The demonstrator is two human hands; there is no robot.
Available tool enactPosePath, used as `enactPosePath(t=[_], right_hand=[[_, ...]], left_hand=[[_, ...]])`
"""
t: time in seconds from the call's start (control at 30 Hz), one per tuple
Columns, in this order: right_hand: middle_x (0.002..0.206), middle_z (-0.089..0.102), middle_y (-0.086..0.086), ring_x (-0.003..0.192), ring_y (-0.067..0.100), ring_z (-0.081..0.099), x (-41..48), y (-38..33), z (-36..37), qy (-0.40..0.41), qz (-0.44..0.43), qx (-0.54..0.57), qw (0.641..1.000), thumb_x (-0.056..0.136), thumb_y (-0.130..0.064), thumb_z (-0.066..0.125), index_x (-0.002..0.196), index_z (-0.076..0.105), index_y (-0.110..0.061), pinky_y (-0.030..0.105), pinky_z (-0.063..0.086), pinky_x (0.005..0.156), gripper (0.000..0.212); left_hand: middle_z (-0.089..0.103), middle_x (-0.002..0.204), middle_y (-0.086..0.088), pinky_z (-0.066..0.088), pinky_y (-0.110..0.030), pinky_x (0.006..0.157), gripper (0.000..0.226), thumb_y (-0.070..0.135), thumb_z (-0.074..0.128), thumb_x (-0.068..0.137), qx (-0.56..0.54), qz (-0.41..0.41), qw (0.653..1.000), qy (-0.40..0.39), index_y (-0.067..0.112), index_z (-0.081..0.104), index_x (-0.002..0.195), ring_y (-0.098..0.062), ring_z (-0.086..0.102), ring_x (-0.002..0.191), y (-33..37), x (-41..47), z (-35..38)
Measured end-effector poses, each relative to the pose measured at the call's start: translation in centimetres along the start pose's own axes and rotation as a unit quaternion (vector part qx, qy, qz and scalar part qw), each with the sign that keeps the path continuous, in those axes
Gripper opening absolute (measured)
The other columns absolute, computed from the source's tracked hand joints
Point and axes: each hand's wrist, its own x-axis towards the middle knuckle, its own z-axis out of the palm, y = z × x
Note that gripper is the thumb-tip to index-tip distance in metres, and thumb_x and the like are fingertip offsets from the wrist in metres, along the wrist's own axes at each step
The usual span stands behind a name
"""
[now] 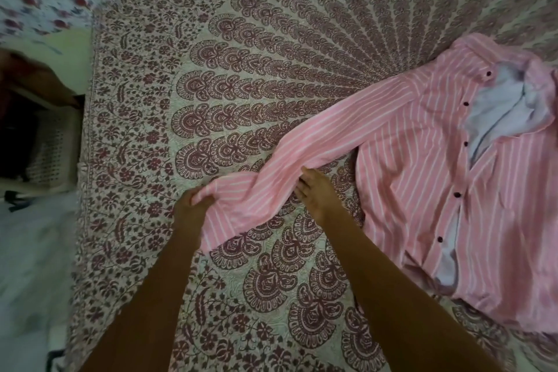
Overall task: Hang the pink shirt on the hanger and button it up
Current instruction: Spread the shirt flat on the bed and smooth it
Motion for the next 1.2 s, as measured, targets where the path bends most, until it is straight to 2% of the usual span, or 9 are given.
enactPosePath(t=[0.17,0.33,0.4,0.5,0.63,0.77,0.9,1.03,1.2], right_hand=[[0.088,0.049,0.004,0.068,0.011,0.046,0.3,0.3,0.5,0.073,-0.066,0.038,0.994,0.085,0.003,0.057,0.101,0.041,-0.019,0.021,0.039,0.055,0.031],[0.113,0.048,0.007,0.105,0.020,0.047,1.1,1.4,0.8,0.168,-0.202,-0.130,0.956,0.079,0.015,0.056,0.117,0.052,0.002,0.025,0.046,0.089,0.040],[0.120,0.045,0.014,0.108,0.028,0.049,1.4,2.0,0.1,0.140,-0.195,-0.275,0.931,0.078,0.008,0.057,0.123,0.047,-0.001,0.029,0.050,0.093,0.047],[0.119,0.037,0.013,0.105,0.029,0.050,0.8,2.3,-1.2,0.074,-0.180,-0.425,0.884,0.071,-0.001,0.064,0.108,0.056,-0.002,0.026,0.052,0.089,0.037],[0.107,0.053,0.011,0.099,0.032,0.057,-1.3,3.0,-3.6,0.103,-0.202,-0.455,0.861,0.073,-0.011,0.056,0.105,0.062,-0.001,0.051,0.051,0.084,0.034],[0.107,0.061,0.013,0.089,0.024,0.061,-5.3,3.0,-6.8,0.197,-0.257,-0.429,0.843,0.083,-0.009,0.054,0.106,0.063,-0.010,0.044,0.054,0.077,0.025],[0.104,0.060,0.015,0.092,0.029,0.059,-8.5,2.2,-11.9,0.317,-0.336,-0.449,0.765,0.078,-0.007,0.056,0.102,0.063,-0.006,0.035,0.049,0.077,0.025],[0.113,0.056,0.017,0.100,0.034,0.055,-9.9,2.4,-16.7,0.357,-0.214,-0.452,0.789,0.076,0.000,0.057,0.114,0.056,-0.006,0.036,0.045,0.081,0.039],[0.103,0.062,0.016,0.098,0.028,0.058,-11.2,4.3,-20.1,0.242,-0.111,-0.527,0.807,0.066,-0.044,0.059,0.098,0.063,-0.006,0.042,0.052,0.081,0.049]], left_hand=[[0.054,0.093,-0.015,0.057,-0.034,0.056,0.017,-0.010,0.055,0.081,-0.162,0.039,0.985,0.039,0.004,0.048,0.088,-0.042,0.050,0.098,-1.5,1.0,-4.8],[0.056,0.127,-0.017,0.055,-0.021,0.061,0.036,-0.006,0.054,0.084,0.152,0.100,0.983,0.029,0.006,0.059,0.118,-0.031,0.059,0.100,-2.1,0.8,-4.0],[0.037,0.143,-0.017,0.053,-0.029,0.081,0.055,0.012,0.060,0.086,0.429,0.096,0.896,-0.058,0.018,0.042,0.137,-0.030,0.051,0.115,-1.8,0.4,-3.5],[0.025,0.145,-0.018,0.038,-0.041,0.097,0.058,0.030,0.058,0.087,0.619,0.087,0.780,0.006,0.033,0.034,0.140,-0.033,0.035,0.126,-0.9,-1.1,-2.8],[0.031,0.142,-0.018,0.034,-0.044,0.096,0.044,0.018,0.059,0.084,0.575,0.179,0.794,0.077,0.027,0.054,0.127,-0.035,0.037,0.121,0.4,-2.6,-0.6],[0.053,0.124,-0.008,0.040,-0.037,0.088,0.031,0.018,0.055,0.087,0.520,0.308,0.796,-0.031,0.020,0.060,0.117,-0.024,0.051,0.108,1.8,-5.2,3.9],[0.065,0.112,-0.008,0.048,-0.035,0.085,0.025,0.017,0.054,0.088,0.416,0.278,0.847,-0.179,0.018,0.065,0.111,-0.028,0.061,0.102,2.3,-9.1,10.1],[0.068,0.106,-0.010,0.043,-0.026,0.076,0.021,0.014,0.053,0.087,0.415,0.229,0.823,-0.312,0.010,0.066,0.104,-0.028,0.062,0.099,0.6,-12.4,15.6],[0.063,0.113,-0.017,0.045,-0.029,0.080,0.051,0.016,0.070,0.079,0.363,0.112,0.855,-0.353,0.004,0.046,0.122,-0.028,0.062,0.102,-2.5,-17.1,19.3]])
